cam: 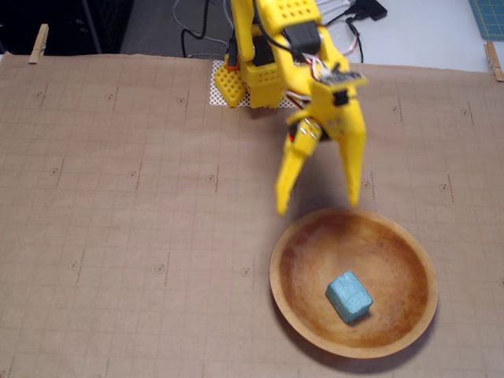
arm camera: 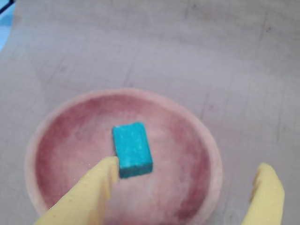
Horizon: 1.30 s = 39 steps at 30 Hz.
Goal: Grasp a blue block and put it in the bowl.
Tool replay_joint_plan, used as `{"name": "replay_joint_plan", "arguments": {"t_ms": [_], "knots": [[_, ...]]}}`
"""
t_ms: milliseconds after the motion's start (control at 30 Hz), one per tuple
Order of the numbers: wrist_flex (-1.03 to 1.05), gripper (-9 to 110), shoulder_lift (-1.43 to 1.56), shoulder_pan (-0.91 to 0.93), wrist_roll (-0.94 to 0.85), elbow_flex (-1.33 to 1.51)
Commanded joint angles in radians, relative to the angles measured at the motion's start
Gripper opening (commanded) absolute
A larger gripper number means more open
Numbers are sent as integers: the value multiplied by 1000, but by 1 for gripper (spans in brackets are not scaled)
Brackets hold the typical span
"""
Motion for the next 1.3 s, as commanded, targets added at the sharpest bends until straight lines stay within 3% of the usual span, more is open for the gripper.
{"name": "replay_joint_plan", "arguments": {"t_ms": [0,367,633,1267], "knots": [[141,21,204,60,-9,-14],[360,-4,337,213,-9,-6],[500,-3,351,213,-6,61],[615,-3,788,227,-3,436]]}}
